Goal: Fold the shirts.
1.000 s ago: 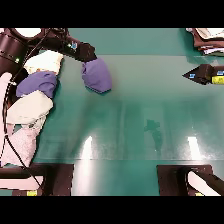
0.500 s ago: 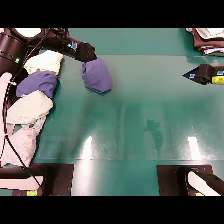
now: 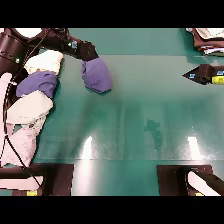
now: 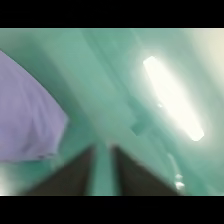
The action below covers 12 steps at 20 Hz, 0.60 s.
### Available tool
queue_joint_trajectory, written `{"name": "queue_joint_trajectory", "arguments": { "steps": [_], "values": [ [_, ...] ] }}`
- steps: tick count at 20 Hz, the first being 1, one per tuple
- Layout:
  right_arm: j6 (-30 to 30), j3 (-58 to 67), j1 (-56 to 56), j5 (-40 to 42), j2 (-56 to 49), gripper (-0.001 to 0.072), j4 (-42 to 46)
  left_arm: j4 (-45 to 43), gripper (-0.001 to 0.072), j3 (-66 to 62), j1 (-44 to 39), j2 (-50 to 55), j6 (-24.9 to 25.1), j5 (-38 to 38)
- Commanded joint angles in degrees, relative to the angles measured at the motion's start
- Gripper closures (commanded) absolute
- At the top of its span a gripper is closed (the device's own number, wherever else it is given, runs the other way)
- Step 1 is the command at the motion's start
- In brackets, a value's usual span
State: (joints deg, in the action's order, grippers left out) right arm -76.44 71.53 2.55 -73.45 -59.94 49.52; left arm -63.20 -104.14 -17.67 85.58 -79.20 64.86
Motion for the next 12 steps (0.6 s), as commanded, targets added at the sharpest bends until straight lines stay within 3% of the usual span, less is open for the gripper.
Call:
{"name": "queue_joint_trajectory", "arguments": {
  "steps": [1, 4, 12],
  "values": [
    [-0.02, -0.04, 0.0, -0.02, -0.02, 0.0697, -0.04, -14.45, 0.0046, 1.81, 0.68, 0.61, -7.63, -5.84],
    [-0.02, -0.02, 0.0, -0.04, -0.02, 0.0697, -0.02, -20.15, 0.0045, 4.9, 3.89, 5.11, -10.45, -5.75],
    [-0.02, -0.04, 0.0, -0.02, -0.04, 0.0697, -0.02, -5.51, 0.0048, 5.7, 6.54, 19.67, -5.84, -11.87]
  ]
}}
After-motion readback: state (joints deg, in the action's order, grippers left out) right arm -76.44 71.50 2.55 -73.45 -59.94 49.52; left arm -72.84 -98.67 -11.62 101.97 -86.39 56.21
